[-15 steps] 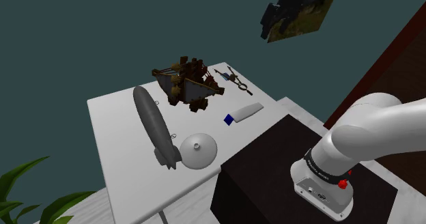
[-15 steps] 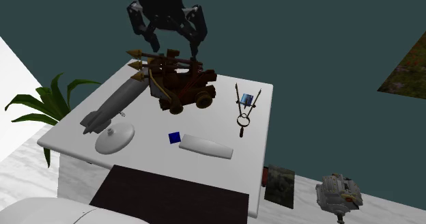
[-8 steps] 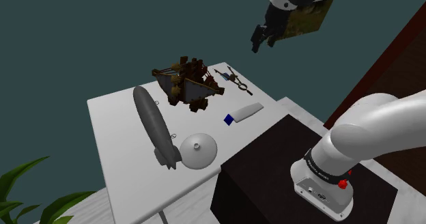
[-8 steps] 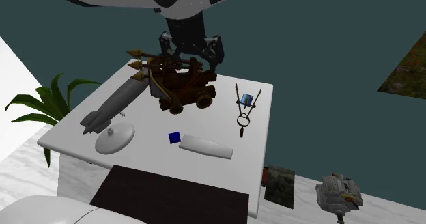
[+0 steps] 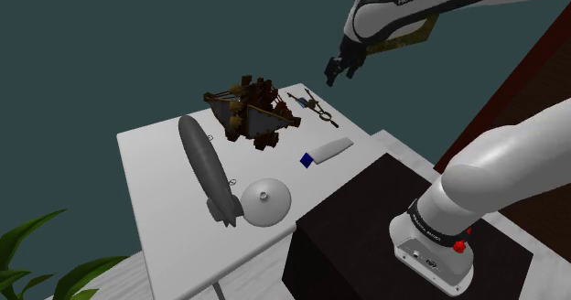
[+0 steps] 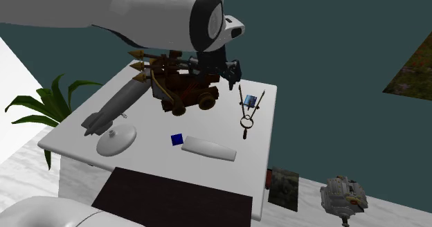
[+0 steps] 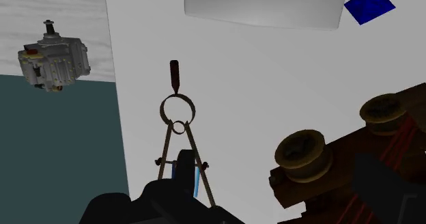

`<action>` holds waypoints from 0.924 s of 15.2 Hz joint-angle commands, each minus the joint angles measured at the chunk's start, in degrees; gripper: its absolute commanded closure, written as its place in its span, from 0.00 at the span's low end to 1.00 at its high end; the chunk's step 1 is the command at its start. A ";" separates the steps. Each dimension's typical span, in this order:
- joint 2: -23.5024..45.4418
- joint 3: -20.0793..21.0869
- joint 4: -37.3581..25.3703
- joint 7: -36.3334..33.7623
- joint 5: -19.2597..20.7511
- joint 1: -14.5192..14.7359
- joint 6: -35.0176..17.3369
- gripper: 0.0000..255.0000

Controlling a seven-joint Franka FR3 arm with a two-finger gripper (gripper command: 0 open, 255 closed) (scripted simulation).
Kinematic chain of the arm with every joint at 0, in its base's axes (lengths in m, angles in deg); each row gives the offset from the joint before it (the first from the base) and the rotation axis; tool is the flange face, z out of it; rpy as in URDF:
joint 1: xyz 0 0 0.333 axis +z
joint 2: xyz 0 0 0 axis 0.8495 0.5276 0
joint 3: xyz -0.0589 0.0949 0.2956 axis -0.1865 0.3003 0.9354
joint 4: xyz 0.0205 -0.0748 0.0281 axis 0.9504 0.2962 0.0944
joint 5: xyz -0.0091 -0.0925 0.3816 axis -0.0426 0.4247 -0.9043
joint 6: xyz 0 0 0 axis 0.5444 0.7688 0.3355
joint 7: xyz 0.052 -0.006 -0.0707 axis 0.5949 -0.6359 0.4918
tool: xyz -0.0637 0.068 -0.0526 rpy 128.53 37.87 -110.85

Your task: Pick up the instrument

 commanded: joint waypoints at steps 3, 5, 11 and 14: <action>8.13 -1.17 -0.64 0.64 0.88 -0.83 -7.99 0.00; 12.57 -1.77 -1.70 1.03 1.12 -1.19 -11.57 0.00; 26.33 -3.20 -6.83 2.68 0.75 -2.29 -20.82 0.00; 33.27 -3.45 -10.43 3.78 -0.04 -3.11 -24.48 0.00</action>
